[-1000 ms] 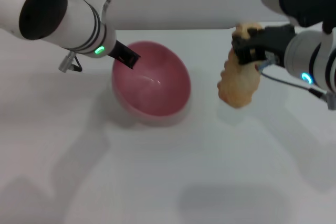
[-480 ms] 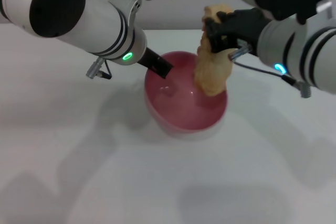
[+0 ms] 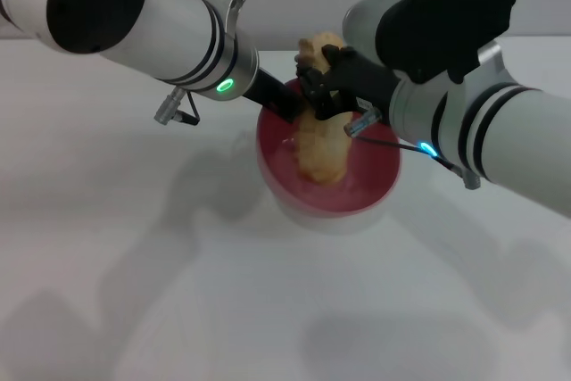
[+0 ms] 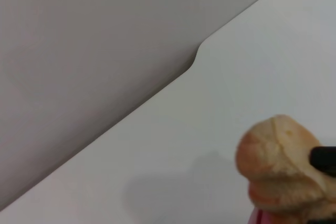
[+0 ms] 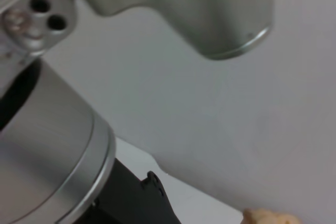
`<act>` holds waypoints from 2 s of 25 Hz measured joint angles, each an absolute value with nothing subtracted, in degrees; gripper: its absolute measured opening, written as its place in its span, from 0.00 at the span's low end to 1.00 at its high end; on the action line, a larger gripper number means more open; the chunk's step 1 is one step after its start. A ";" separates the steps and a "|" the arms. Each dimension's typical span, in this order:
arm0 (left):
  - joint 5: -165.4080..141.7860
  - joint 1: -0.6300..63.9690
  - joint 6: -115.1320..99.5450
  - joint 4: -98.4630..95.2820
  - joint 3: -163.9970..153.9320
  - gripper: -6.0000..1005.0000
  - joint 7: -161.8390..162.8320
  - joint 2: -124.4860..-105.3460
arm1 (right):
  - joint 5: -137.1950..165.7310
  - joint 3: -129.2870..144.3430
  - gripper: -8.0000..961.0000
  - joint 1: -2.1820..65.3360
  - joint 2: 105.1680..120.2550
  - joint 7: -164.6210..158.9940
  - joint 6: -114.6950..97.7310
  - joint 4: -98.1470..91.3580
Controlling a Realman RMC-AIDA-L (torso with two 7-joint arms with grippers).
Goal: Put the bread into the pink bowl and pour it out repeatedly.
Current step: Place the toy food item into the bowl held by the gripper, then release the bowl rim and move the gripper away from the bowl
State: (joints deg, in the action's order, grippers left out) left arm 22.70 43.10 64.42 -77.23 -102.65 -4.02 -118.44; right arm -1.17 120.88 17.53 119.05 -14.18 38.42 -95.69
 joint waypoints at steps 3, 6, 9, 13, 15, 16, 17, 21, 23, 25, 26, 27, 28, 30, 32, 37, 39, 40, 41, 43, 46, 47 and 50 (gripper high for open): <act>23.25 43.39 64.37 -77.00 -102.36 0.06 -4.75 -118.40 | -0.04 121.19 0.26 16.97 119.09 -14.16 35.89 -94.77; 23.52 43.40 64.21 -76.90 -102.30 0.06 -4.92 -118.39 | 1.35 121.21 0.31 16.49 119.09 -14.21 34.23 -94.03; 23.52 43.41 64.16 -76.85 -102.29 0.06 -4.93 -118.38 | 2.25 121.17 0.37 15.99 119.14 -14.43 32.42 -93.16; 23.56 43.42 64.16 -76.70 -102.29 0.06 -4.93 -118.38 | 2.47 121.34 0.51 15.74 119.14 -14.62 31.67 -92.70; 23.56 43.42 64.16 -76.70 -102.29 0.06 -4.93 -118.38 | 2.85 121.79 0.59 15.24 119.08 -14.61 30.60 -92.73; 23.56 43.42 64.16 -76.70 -102.29 0.06 -4.93 -118.38 | 3.29 122.06 0.64 14.85 119.08 -14.58 29.97 -92.83; 23.56 43.42 64.16 -76.70 -102.29 0.06 -4.93 -118.38 | 4.07 122.33 0.69 14.40 119.08 -14.56 29.23 -93.04; 23.61 43.42 63.49 -75.59 -102.29 0.06 -4.93 -118.50 | 7.98 123.52 0.69 11.54 119.18 -14.63 25.82 -94.96; 23.61 43.42 63.49 -75.59 -102.29 0.06 -4.93 -118.50 | 9.55 124.10 0.69 10.23 119.32 -14.48 24.33 -95.99; 23.61 43.42 63.49 -75.59 -102.29 0.06 -4.93 -118.50 | 11.28 124.77 0.69 9.33 119.44 -14.32 23.07 -96.79; 23.74 43.41 63.07 -74.35 -101.97 0.06 -4.93 -118.46 | 12.61 125.06 0.69 8.85 119.52 -14.46 22.39 -97.19; 23.74 43.41 63.07 -74.35 -101.97 0.06 -4.93 -118.46 | 14.23 125.25 0.69 8.37 119.59 -14.81 21.63 -97.50; 28.22 43.63 61.84 -71.96 -100.20 0.06 -7.89 -118.34 | 16.26 125.23 0.69 7.74 119.65 -15.35 20.44 -97.69; 30.33 43.73 61.59 -71.10 -99.24 0.06 -9.52 -118.33 | 21.27 124.82 0.69 6.42 119.71 -16.90 17.30 -97.69; 30.33 43.73 61.59 -71.10 -99.24 0.06 -9.52 -118.33 | 28.84 123.97 0.69 4.59 119.77 -20.02 12.16 -96.91; 32.49 43.71 60.72 -69.60 -98.92 0.06 -10.49 -118.45 | 42.68 117.38 0.69 1.93 119.89 -30.44 -0.88 -93.24; 32.53 43.56 60.48 -69.59 -98.93 0.06 -10.49 -118.48 | 43.23 113.86 0.69 1.49 119.89 -31.15 -6.59 -91.04; 32.59 43.34 60.15 -69.51 -98.96 0.06 -10.50 -118.49 | 43.25 111.80 0.69 1.22 119.86 -31.11 -9.90 -89.81; 32.59 43.32 60.09 -69.47 -98.98 0.06 -10.49 -118.48 | 43.25 110.00 0.69 0.92 119.81 -31.06 -13.04 -88.75; 32.60 43.23 59.91 -69.23 -99.02 0.06 -10.48 -118.43 | 43.25 106.03 0.69 0.15 119.58 -30.46 -20.41 -86.82; 32.60 43.49 59.53 -67.85 -98.98 0.06 -10.48 -118.37 | 41.45 101.47 0.69 -1.20 119.53 -26.88 -28.07 -84.80; 32.60 43.77 59.33 -67.23 -98.97 0.06 -10.49 -118.39 | 39.35 100.63 0.69 -1.32 119.56 -26.25 -28.43 -84.52; 32.60 44.29 58.90 -66.01 -98.97 0.06 -10.53 -118.45 | 27.35 98.71 0.69 -0.18 119.28 -26.63 -23.13 -85.26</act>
State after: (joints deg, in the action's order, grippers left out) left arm 32.60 44.28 58.90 -66.01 -98.97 -10.53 -118.45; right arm 27.35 98.71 -0.17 119.28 -26.63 -23.13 -85.26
